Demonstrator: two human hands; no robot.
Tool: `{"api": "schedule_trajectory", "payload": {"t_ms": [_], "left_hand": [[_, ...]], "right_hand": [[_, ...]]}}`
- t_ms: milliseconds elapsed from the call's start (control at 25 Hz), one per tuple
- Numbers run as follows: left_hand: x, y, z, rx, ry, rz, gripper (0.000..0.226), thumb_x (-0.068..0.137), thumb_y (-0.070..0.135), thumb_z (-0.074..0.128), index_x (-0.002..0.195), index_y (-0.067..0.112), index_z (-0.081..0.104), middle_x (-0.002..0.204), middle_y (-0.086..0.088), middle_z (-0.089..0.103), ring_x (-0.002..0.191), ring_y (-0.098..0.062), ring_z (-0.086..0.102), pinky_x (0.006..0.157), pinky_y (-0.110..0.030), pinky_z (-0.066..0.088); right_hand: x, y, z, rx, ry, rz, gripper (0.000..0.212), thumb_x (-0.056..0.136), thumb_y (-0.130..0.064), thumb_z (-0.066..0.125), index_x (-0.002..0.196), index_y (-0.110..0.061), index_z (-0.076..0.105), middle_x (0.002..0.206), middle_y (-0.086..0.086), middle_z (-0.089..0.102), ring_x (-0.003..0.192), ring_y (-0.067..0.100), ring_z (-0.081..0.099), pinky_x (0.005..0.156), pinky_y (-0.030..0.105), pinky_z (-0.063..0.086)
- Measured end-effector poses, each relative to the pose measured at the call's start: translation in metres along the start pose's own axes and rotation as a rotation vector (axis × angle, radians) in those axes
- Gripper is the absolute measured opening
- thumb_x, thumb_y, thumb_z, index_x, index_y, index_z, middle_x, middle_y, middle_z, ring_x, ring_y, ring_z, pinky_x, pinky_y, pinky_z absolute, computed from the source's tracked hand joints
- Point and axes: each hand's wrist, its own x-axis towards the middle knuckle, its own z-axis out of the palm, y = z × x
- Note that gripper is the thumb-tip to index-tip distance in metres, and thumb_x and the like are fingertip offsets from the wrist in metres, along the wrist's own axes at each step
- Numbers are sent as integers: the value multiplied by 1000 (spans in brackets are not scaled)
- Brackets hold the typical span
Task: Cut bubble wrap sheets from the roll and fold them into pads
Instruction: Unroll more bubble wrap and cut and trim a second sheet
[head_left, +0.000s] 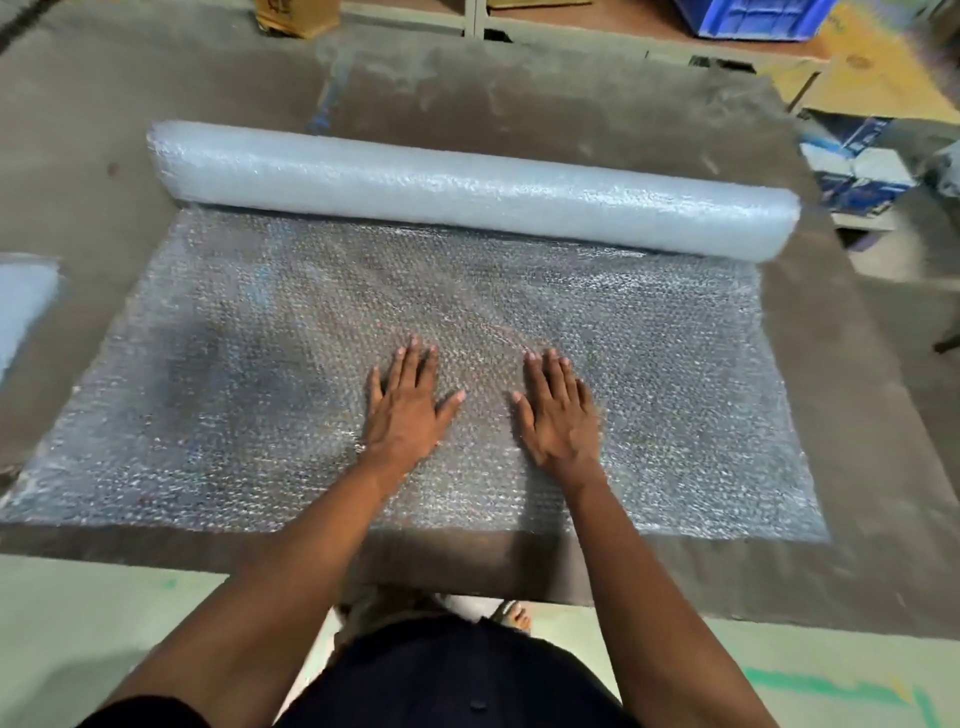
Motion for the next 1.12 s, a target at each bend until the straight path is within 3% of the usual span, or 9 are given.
{"api": "schedule_trajectory", "payload": {"t_ms": [120, 280, 480, 680, 880, 1120], "left_hand": [[2, -7, 9, -4, 17, 0, 89, 98, 85, 12, 168, 31, 1, 176, 1, -10, 163, -23, -6, 129, -56, 2], [-13, 23, 1, -43, 86, -2, 81, 104, 72, 19, 168, 22, 15, 176, -2, 7, 163, -24, 9, 129, -54, 11], [-44, 125, 17, -70, 34, 141, 81, 103, 77, 11, 168, 29, 1, 176, 3, -9, 163, -19, -8, 130, -50, -2], [-57, 146, 40, 7, 7, 172, 83, 103, 77, 8, 169, 27, 0, 176, 0, -11, 163, -20, -10, 131, -52, 2], [-76, 134, 36, -24, 20, 211, 80, 105, 71, 15, 169, 24, 3, 177, 3, -1, 163, -16, -2, 132, -43, 3], [-97, 99, 13, -52, 40, 107, 77, 108, 56, 35, 169, 20, 4, 177, 1, 2, 163, -16, 1, 131, -37, 1]], "right_hand": [[-22, 42, -5, 21, -4, -32, 68, 111, -64, 13, 171, -33, 3, 179, -2, -1, 165, 21, -3, 133, 47, 5], [-39, 70, -5, 42, -7, -20, 67, 112, -62, 16, 171, -32, 3, 179, -1, -3, 165, 20, -6, 133, 46, 3], [-50, 103, -11, 29, -16, 44, 70, 110, -65, 5, 171, -30, -3, 177, -1, -12, 163, 21, -14, 133, 47, -2], [-69, 116, -14, 14, -21, 50, 73, 109, -64, 3, 170, -25, -6, 177, 2, -13, 163, 22, -17, 133, 48, -3], [-71, 90, -16, 53, -46, 79, 77, 110, -62, 7, 169, -16, -9, 177, 5, -11, 164, 22, -9, 134, 46, 1], [-52, 14, -17, 27, -83, -183, 74, 112, -56, 11, 170, -12, 1, 178, 8, 4, 165, 23, 3, 133, 47, 10]]}}
